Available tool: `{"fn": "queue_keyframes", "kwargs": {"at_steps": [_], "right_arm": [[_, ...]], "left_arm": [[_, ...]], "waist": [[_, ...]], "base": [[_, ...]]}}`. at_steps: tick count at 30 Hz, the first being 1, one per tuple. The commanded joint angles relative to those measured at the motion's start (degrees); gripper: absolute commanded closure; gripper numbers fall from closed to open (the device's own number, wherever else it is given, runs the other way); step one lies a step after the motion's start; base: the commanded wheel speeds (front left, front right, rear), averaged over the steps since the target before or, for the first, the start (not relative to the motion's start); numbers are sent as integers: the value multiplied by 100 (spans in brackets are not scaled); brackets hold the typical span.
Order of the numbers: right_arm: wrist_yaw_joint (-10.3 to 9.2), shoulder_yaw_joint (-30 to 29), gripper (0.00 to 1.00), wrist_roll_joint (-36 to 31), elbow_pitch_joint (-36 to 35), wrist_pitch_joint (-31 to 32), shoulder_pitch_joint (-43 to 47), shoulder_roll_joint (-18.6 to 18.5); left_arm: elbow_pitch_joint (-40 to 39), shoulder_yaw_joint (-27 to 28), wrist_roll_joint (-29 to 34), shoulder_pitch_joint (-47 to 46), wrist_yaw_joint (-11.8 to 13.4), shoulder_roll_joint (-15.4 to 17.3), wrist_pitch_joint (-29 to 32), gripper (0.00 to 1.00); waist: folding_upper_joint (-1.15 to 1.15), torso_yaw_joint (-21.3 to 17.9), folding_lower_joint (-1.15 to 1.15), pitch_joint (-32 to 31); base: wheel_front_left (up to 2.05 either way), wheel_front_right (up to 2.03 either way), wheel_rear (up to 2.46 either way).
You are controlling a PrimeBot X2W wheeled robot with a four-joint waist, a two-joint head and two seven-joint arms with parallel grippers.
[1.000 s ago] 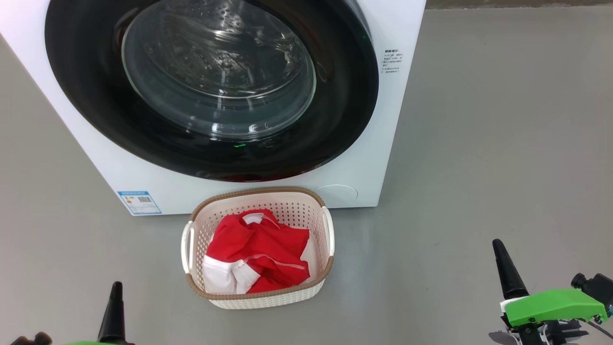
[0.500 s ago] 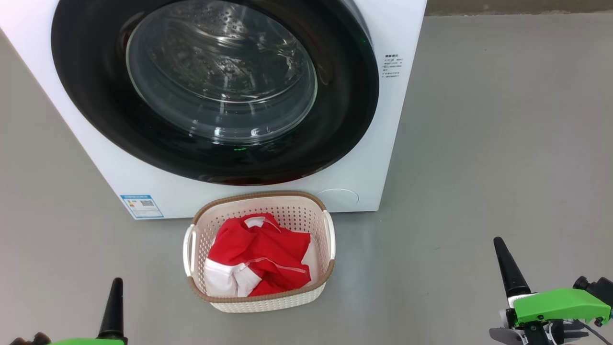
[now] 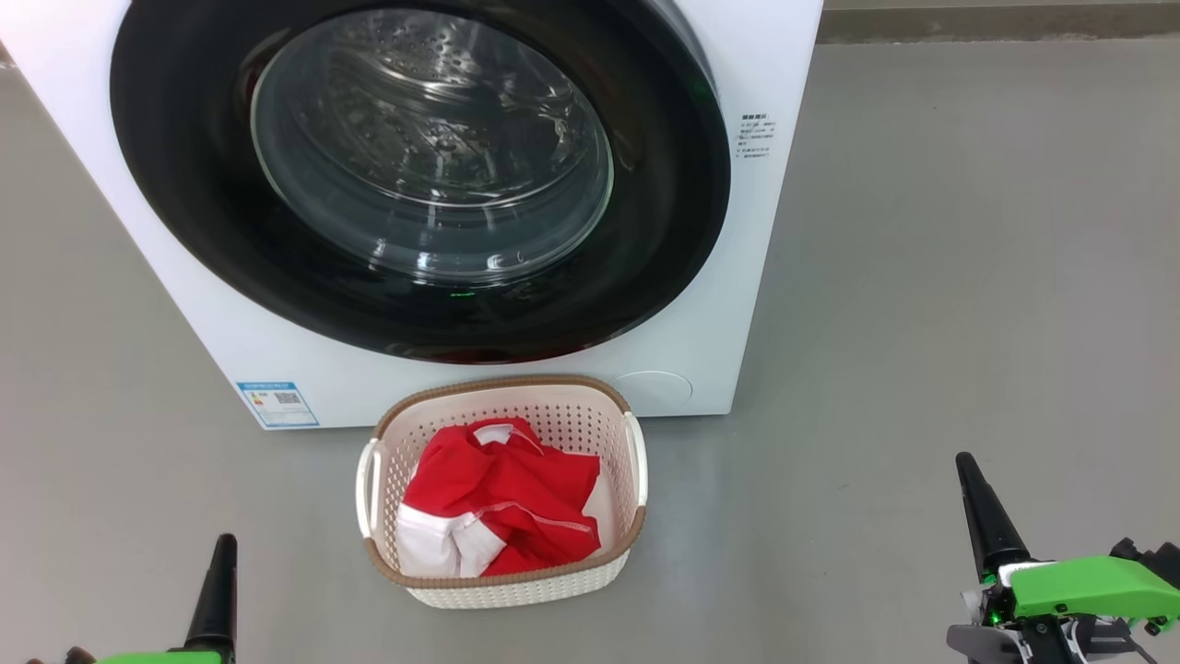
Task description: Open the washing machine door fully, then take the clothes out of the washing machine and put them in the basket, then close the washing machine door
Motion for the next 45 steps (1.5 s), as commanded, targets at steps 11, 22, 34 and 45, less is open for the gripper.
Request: {"fn": "queue_keyframes", "kwargs": {"at_steps": [11, 22, 34, 45], "right_arm": [[9, 23, 100, 726, -258, 220, 36, 36], [9, -19, 100, 1143, -305, 342, 50, 65], [9, -21, 100, 1142, -305, 344, 50, 67], [9, -22, 100, 1141, -305, 345, 49, 67]], "left_arm": [[-175, 268, -675, -303, -17, 21, 205, 100], [-183, 328, -1070, -327, -18, -12, 330, 100], [-183, 341, -1060, -328, -18, -20, 339, 100], [-183, 350, -1052, -329, -18, -27, 347, 100]], "waist": [[0, 15, 0, -66], [0, 24, 0, -109], [0, 24, 0, -109], [0, 24, 0, -109]], "base": [[0, 0, 0], [0, 0, 0], [0, 0, 0], [0, 0, 0]]}}
